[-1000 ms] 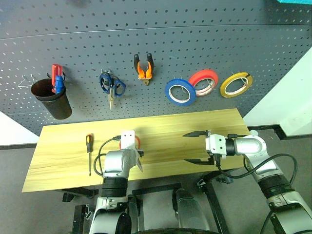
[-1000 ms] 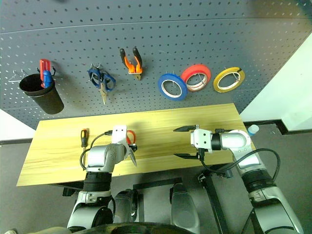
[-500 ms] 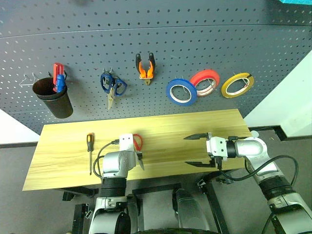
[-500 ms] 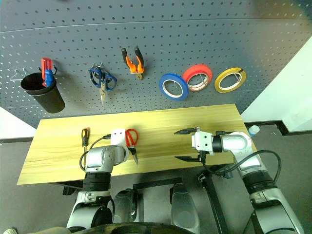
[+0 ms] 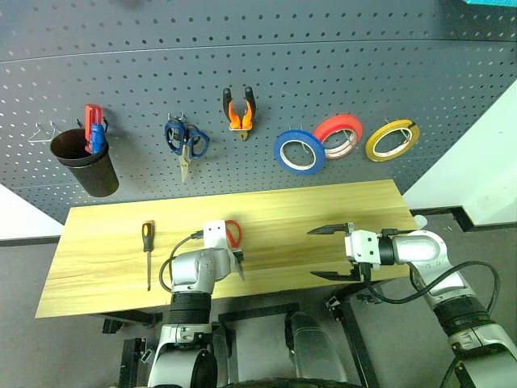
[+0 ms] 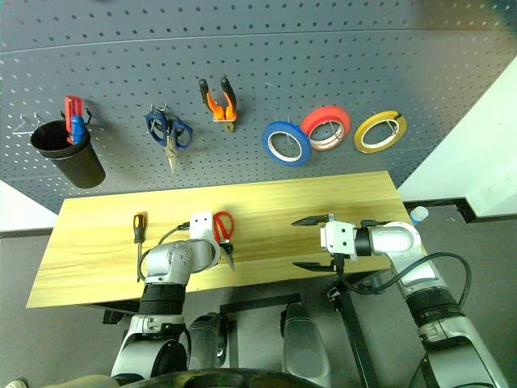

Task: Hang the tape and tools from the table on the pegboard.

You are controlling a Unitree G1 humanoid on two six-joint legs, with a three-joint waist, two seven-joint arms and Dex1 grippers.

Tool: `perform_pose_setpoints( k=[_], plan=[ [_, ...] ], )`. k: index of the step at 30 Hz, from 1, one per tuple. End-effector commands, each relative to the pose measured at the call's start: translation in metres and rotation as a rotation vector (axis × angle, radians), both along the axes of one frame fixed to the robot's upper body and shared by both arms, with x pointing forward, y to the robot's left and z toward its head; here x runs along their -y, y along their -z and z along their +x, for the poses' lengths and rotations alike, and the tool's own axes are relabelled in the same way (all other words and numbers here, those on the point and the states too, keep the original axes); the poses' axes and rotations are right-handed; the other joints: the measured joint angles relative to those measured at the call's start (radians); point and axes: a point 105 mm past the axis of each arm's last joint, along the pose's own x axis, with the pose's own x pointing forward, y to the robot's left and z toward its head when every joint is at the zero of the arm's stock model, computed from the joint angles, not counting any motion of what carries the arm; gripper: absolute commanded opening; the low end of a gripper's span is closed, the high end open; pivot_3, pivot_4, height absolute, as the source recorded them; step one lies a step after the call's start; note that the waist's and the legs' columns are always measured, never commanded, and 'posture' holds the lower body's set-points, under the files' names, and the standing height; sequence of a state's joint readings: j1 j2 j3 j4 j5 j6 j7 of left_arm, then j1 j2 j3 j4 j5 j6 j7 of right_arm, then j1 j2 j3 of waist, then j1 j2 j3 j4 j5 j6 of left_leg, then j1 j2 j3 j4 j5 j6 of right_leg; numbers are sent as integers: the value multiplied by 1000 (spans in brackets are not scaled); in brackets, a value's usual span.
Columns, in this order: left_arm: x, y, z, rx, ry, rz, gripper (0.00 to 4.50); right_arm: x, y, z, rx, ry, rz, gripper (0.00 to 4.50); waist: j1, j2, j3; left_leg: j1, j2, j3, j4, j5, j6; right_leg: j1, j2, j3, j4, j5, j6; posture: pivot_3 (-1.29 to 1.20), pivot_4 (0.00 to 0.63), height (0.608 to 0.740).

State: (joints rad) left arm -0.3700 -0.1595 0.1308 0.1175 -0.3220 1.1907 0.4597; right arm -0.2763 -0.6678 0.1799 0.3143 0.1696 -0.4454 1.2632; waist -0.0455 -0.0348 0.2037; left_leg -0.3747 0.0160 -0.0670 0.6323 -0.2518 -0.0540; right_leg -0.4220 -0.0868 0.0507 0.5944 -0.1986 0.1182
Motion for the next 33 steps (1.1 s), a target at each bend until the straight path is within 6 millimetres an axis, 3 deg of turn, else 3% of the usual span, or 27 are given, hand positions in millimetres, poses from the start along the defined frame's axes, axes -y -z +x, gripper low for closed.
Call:
perform_pose_setpoints(
  k=[1,16,19,27,33],
  plan=[
    [52,-14,-3,20,35,-181,4489,4,-9,1,47,7,8,4500,-1,0,0,0,0,0,0,0,0,0,0,0,0,0,0,-56,196,736],
    [44,4,5,-68,-74,-187,4489,16,1,-1,46,40,-4,4500,-6,-2,2,-1,0,0,0,0,0,0,0,0,-2,0,0,-78,196,736],
    [40,8,1,-100,-110,-170,3906,17,2,-1,49,45,-5,4500,-14,-2,2,0,0,0,-1,0,0,0,0,0,-2,0,0,-80,196,736],
    [28,3,3,-90,-126,-79,1163,18,4,0,61,52,-4,4500,-24,-3,2,0,0,0,0,0,0,0,0,0,-2,0,0,-79,195,736],
    [14,4,-1,-107,-133,-20,1009,16,4,1,68,52,0,4500,-25,-4,3,0,0,0,0,0,0,0,0,0,-2,0,0,-73,194,736]
  ],
)
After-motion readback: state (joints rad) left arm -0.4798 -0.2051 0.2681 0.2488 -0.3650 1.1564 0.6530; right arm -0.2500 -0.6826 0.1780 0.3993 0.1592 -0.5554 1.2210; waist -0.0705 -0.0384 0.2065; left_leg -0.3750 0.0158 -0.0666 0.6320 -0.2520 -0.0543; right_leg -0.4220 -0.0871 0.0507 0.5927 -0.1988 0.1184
